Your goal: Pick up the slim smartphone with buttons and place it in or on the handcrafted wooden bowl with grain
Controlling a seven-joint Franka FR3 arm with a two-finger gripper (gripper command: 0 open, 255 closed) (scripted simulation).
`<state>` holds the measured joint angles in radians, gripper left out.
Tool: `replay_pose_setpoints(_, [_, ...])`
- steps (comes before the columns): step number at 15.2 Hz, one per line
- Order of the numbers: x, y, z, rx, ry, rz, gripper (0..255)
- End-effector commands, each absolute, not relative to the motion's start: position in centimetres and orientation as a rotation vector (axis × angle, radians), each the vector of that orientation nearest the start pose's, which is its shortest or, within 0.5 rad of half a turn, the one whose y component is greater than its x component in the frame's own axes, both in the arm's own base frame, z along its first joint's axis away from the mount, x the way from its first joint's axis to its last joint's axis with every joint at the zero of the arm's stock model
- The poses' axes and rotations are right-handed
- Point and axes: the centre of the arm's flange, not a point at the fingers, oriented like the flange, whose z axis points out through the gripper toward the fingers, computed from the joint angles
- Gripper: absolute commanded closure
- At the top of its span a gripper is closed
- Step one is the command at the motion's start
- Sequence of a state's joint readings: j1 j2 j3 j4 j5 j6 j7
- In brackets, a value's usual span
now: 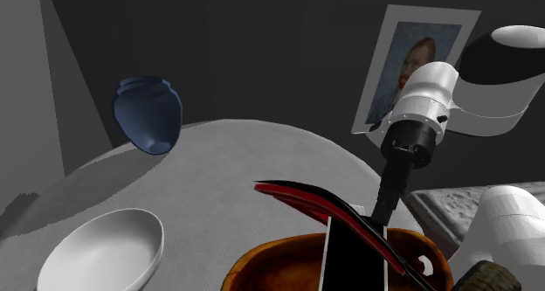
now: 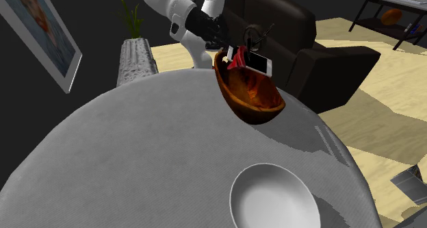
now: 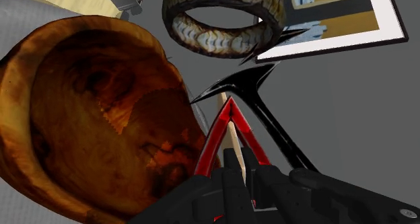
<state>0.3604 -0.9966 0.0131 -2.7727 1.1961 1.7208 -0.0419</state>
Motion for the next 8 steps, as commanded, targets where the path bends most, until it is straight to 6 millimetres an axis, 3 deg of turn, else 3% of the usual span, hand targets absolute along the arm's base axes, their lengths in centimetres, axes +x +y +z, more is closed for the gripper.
replay_pose_setpoints(1, [21.7,17.8,52.1,-1.979,-0.169,0.264,255])
replay_pose_setpoints(2, [21.7,17.8,52.1,-1.979,-0.169,0.264,0])
replay_pose_setpoints(7, [21.7,17.8,52.1,-1.979,-0.169,0.264,0])
replay_pose_setpoints(8, [22.0,16.6,52.7,-1.979,-0.169,0.264,0])
